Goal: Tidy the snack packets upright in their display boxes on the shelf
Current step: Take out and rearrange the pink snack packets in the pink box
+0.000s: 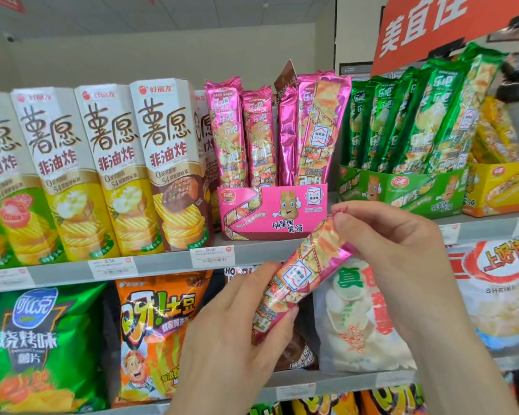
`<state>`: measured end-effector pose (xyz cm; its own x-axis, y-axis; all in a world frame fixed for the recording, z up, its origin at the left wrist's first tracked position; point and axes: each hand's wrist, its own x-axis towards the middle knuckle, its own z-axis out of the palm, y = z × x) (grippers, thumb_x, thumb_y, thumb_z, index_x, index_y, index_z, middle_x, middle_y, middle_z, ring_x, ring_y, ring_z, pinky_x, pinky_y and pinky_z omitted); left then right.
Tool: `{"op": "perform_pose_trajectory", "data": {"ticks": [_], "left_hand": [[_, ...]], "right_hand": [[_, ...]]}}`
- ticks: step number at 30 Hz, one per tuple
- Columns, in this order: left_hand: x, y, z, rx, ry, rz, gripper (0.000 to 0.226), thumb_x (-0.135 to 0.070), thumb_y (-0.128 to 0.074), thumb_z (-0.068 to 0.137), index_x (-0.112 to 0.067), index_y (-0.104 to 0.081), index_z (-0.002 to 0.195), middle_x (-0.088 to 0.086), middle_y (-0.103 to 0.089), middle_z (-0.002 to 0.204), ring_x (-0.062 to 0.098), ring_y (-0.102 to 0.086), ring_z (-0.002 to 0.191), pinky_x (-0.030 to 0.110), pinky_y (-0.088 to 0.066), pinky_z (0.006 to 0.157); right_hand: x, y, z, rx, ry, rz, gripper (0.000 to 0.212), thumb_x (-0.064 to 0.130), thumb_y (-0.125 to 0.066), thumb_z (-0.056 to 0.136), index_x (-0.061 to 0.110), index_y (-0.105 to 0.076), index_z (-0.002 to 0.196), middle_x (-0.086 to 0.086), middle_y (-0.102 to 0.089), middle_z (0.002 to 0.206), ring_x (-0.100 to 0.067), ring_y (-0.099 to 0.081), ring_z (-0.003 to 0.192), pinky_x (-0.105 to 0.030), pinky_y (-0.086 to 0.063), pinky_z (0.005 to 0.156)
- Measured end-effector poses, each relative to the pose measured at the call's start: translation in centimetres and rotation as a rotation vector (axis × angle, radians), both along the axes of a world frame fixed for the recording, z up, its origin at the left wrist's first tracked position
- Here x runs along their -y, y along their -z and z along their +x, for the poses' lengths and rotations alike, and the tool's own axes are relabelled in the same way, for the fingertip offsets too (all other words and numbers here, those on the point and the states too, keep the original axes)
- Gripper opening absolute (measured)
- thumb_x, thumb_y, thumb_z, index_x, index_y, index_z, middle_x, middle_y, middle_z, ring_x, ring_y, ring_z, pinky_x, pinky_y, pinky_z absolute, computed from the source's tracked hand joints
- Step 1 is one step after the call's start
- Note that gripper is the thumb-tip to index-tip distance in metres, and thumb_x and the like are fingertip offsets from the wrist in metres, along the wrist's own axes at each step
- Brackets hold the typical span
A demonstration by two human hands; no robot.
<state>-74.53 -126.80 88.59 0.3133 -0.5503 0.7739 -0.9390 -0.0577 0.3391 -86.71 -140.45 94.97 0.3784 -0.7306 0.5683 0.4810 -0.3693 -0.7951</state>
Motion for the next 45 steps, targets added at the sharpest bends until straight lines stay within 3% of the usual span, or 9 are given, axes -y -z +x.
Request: {"op": "perform_pose_trajectory", "data": {"ticks": [7,15,22,28,31,33,37,40,45], "left_hand": [[0.1,-0.1,-0.1,0.028,-0.008,-0.009,0.05,-0.056,-0.054,0.084,-0.04,-0.047,0.13,-0.018,-0.061,0.111,0.006,-0.063,0.096,0.03,-0.056,0.07],[0.3,0.0,-0.4,0.035,-0.03,0.104,0.05,-0.055,-0.05,0.085,-0.046,-0.036,0.132,-0.036,-0.051,0.107,-0.003,-0.055,0.099,-0.003,-0.035,0.074],[1.6,-1.5,-1.1,0.186,0.059,0.13,0.063,-0.039,-0.049,0.088,-0.026,-0.03,0.147,-0.01,-0.059,0.125,0.007,-0.057,0.099,0.024,-0.05,0.069],[3.6,-2.4,-2.0,-0.078,0.126,-0.018,0.054,-0.061,-0.049,0.085,-0.035,-0.039,0.131,-0.018,-0.063,0.106,0.005,-0.062,0.09,0.027,-0.05,0.071],[3.9,-2.5,-2.2,-0.24,0.232,-0.135,0.044,-0.053,-0.053,0.086,-0.04,-0.042,0.126,-0.023,-0.063,0.098,-0.001,-0.063,0.083,0.017,-0.048,0.068],[4.1,-3.2,-2.2,-0.355,0.335,-0.233,0.048,-0.043,-0.055,0.087,-0.036,-0.044,0.133,-0.026,-0.063,0.108,-0.005,-0.063,0.095,0.008,-0.045,0.077],[4.4,-5.6,-2.1,-0.576,0.558,-0.483,0.054,-0.037,-0.061,0.084,-0.032,-0.045,0.136,-0.018,-0.063,0.119,0.0,-0.06,0.108,0.017,-0.046,0.091],[4.6,-7.3,-1.7,-0.631,0.673,-0.631,0.051,-0.029,-0.066,0.082,-0.03,-0.046,0.128,-0.013,-0.067,0.102,0.01,-0.062,0.095,0.027,-0.049,0.085],[3.7,-8.0,0.5,-0.7,0.662,-0.649,0.019,-0.039,-0.07,0.078,-0.035,-0.061,0.095,-0.009,-0.06,0.083,0.009,-0.055,0.076,0.027,-0.045,0.073]], "right_hand": [[0.6,0.0,-0.5,0.073,-0.087,0.181,0.017,0.016,-0.072,0.059,0.018,-0.08,0.074,-0.003,-0.075,0.069,-0.009,-0.068,0.062,-0.018,-0.054,0.058],[1.2,0.7,-0.3,0.13,-0.201,0.33,0.017,0.009,-0.067,0.065,0.014,-0.079,0.075,-0.004,-0.071,0.068,-0.011,-0.065,0.058,-0.02,-0.053,0.053],[0.4,1.2,0.5,0.123,-0.228,0.223,0.02,0.014,-0.068,0.07,0.017,-0.074,0.089,-0.004,-0.071,0.068,-0.012,-0.066,0.06,-0.022,-0.054,0.057],[-0.2,1.5,1.0,0.086,-0.295,0.14,0.015,0.023,-0.074,0.066,0.017,-0.078,0.079,-0.005,-0.075,0.077,-0.011,-0.069,0.069,-0.02,-0.055,0.062],[0.6,2.3,0.3,0.051,-0.368,0.044,0.031,0.039,-0.074,0.079,0.021,-0.076,0.104,-0.007,-0.075,0.104,-0.016,-0.071,0.094,-0.024,-0.056,0.076],[-0.6,2.5,1.2,-0.011,-0.584,-0.008,0.055,0.046,-0.071,0.083,0.021,-0.061,0.131,-0.007,-0.065,0.129,-0.021,-0.064,0.114,-0.033,-0.054,0.087],[-1.8,3.1,1.4,-0.062,-0.988,-0.105,0.088,0.002,-0.072,0.085,0.02,-0.022,0.155,-0.007,-0.04,0.153,-0.031,-0.043,0.137,-0.049,-0.038,0.11],[-0.1,5.0,0.2,-0.29,-0.868,-0.123,0.081,0.0,-0.072,0.083,0.039,-0.037,0.144,-0.012,-0.058,0.136,-0.029,-0.061,0.112,-0.039,-0.052,0.091],[2.3,4.4,-1.9,-0.252,-0.405,-0.107,0.041,0.028,-0.081,0.064,0.032,-0.06,0.099,-0.005,-0.074,0.102,-0.019,-0.064,0.073,-0.018,-0.046,0.057]]}}
